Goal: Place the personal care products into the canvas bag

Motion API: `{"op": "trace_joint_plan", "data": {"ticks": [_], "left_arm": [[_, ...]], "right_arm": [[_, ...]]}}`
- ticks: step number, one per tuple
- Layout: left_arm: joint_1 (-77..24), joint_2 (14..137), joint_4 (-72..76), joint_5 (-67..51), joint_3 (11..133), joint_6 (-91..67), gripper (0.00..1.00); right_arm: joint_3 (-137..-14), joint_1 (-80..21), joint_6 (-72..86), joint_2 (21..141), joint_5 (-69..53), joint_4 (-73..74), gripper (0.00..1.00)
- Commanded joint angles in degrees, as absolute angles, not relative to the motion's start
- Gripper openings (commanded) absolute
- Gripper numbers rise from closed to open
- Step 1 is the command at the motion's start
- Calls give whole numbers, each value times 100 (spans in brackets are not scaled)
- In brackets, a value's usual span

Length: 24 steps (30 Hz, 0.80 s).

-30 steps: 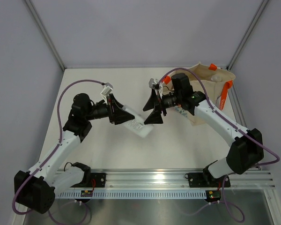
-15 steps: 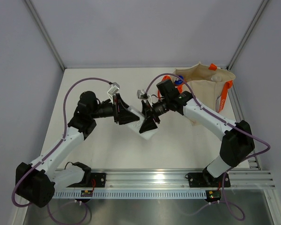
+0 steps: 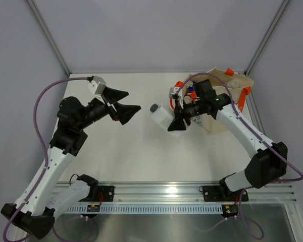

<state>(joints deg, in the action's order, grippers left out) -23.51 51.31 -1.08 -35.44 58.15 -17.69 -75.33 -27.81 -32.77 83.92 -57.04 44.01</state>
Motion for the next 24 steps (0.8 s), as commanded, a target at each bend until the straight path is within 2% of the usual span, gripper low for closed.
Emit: {"op": "trace_joint_plan", "data": {"ticks": [1,2,7,11,15,19,24], "left_arm": [[-2329,4748,-1124,-1797,6205,-950,99],[-2329,4676,-1195,-1715,6162,-906,99],[-2329,4149,-1169,-1591,5337,-1098,99],[-2329,3588,-1099,-1486,4555,-1300,99],[-2329,3314,-1098,-1459,4246,-1389,99],[-2320,3226,-1283,-1345,4219,-1397,99],[-2320,3155,-1389,-1336,4140,-1397,99]], "right_arm": [[-8093,-1725,-3586,7910,-5547,4298,0],[-8251,-1305,-3586,7910,-5207,4298,0],[-9868,-441,-4427,8559,-3511,4421,0],[-11744,-44,-5140,9769,-3226,5007,0],[-12892,-44,-5501,10607,-3111,5545,0],[-12930,-44,-5739,10855,-3129,5652,0],[-11357,193,-6353,10187,-3330,4826,0]]}}
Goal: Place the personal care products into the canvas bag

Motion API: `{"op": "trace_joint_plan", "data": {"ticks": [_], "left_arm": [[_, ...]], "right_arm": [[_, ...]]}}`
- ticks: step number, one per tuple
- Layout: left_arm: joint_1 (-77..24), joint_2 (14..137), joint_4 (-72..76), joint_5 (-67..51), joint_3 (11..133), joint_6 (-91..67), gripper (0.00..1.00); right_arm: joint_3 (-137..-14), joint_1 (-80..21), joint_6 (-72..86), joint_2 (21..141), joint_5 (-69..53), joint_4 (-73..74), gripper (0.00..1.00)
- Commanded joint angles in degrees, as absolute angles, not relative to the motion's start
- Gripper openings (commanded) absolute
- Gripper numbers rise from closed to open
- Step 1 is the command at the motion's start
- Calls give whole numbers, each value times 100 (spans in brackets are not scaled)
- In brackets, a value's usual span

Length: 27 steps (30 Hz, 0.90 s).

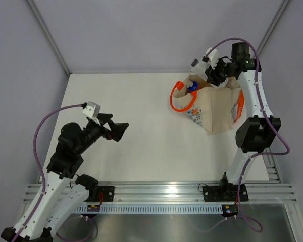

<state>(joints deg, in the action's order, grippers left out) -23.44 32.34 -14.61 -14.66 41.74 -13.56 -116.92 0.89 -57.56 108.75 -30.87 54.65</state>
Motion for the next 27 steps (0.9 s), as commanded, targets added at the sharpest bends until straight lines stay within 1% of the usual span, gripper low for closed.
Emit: {"op": "trace_joint_plan", "data": {"ticks": [1,5,7,11,14,17,19,23,27], "left_arm": [[-2320,3155,-1397,-1353,4114,-1397,99],[-2320,3190,-1371,-1389,4096,-1441,99],[-2320,3225,-1345,-1380,4096,-1459,99],[-2320,3296,-1371,-1389,4140,-1459,99],[-2320,3331,-1406,-1354,4148,-1415,99],[-2320,3375,-1397,-1327,4148,-1424,99],[-2320,3393,-1380,-1310,4122,-1441,99],[-2329,3375,-1389,-1310,4104,-1441,99],[-2320,3384,-1380,-1283,4087,-1406,99]], "right_arm": [[-11190,202,-6529,10108,-3340,4773,0],[-10452,211,-7363,9931,-3015,4247,0],[-10433,211,-7444,10036,-2509,3992,0],[-10993,290,-7628,10388,-2294,3805,0],[-11319,316,-7987,10529,-2285,3998,0],[-11373,325,-8348,10695,-2136,4209,0],[-11181,343,-8559,10722,-1874,4071,0],[-10374,474,-9235,10408,-2118,4166,0],[-9905,562,-9852,10160,-2232,4542,8]]}}
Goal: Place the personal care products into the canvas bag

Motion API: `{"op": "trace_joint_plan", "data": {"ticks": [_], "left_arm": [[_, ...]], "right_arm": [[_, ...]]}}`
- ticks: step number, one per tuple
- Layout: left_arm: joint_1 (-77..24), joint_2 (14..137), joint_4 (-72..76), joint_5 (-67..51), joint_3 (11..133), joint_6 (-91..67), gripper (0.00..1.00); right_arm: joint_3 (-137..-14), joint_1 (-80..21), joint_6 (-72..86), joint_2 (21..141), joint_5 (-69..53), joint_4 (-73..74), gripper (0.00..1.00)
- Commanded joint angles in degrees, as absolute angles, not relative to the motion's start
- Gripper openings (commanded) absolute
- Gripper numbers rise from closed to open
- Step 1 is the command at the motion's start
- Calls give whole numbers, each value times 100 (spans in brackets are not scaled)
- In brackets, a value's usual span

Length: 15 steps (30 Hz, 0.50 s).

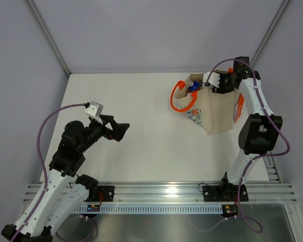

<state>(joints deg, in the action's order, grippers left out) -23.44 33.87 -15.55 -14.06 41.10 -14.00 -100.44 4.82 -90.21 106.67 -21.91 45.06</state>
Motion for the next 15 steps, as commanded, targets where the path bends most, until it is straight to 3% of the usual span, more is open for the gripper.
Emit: {"op": "trace_joint_plan", "data": {"ticks": [1,4,5,7,10,15], "left_arm": [[-2320,3392,-1371,-1283,4087,-1415,99],[-2329,3436,-1301,-1309,4087,-1476,99],[-2320,3454,-1283,-1318,4096,-1511,99],[-2320,3454,-1266,-1327,4096,-1547,99],[-2320,3480,-1274,-1257,4113,-1634,99],[-2320,3577,-1424,-1160,4166,-1845,99]], "right_arm": [[-9923,580,-9948,10186,-2293,4927,13],[-10352,624,-9870,10283,-2477,5561,28],[-10588,633,-9731,10335,-2539,5912,47],[-10705,677,-9485,10310,-2723,5916,63],[-10617,686,-8084,9925,-2961,5181,99],[-11451,686,-5805,9686,-3234,5019,99]]}}
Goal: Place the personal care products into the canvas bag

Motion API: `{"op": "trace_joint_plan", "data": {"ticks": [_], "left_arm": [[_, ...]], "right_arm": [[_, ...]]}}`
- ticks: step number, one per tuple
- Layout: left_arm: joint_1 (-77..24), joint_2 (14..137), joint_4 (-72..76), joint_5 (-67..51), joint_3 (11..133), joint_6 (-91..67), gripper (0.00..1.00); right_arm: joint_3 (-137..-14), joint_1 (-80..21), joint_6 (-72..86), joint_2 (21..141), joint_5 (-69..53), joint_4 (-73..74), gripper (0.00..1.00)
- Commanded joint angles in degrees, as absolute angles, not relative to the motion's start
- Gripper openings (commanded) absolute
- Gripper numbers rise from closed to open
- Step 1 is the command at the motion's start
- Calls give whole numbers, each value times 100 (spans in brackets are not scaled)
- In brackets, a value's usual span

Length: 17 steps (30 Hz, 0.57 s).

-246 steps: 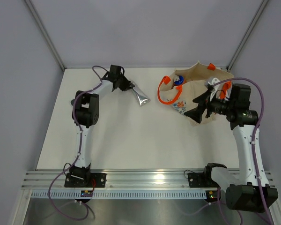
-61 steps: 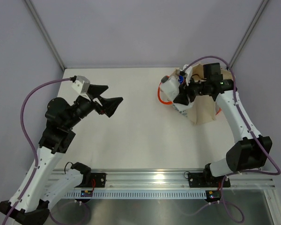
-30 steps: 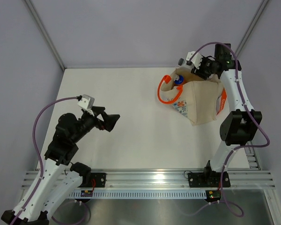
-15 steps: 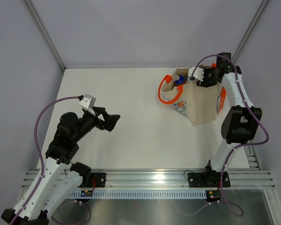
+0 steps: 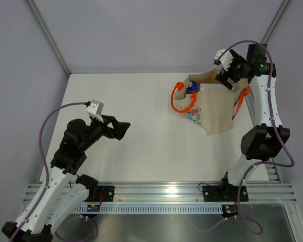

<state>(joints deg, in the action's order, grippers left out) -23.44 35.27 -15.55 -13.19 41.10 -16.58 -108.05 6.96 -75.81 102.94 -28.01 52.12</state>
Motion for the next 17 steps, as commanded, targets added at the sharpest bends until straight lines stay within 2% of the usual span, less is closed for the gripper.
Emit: {"op": "trace_joint_plan", "data": {"ticks": [1,3,4,7,8,10,13,17], "left_arm": [[-2329,3577,-1441,-1151,4201,-1863,99],[-2320,3534,-1520,-1116,4227,-1898,99],[-2329,3472,-1538,-1055,4228,-1907,99],[-2320,3340,-1678,-862,4210,-1925,99],[-2320,3262,-1766,-818,4184,-1907,99],[-2320,3173,-1863,-713,4166,-1881,99],[-2320,3033,-2021,-607,4122,-1846,99],[-2320,2945,-2074,-545,4061,-1819,99]], "right_arm": [[-11548,686,-4870,9555,-3208,4966,100],[-11620,686,-3899,9318,-3121,4896,99],[-11497,686,-2876,8951,-2972,4739,100],[-10261,686,-1404,8133,-3084,4135,100],[-9317,686,-1006,7477,-3050,3896,99],[-8442,686,-216,6806,-2866,3282,100],[-7211,686,208,5585,-2647,3147,99],[-6602,686,62,4765,-2172,3138,100]]}}
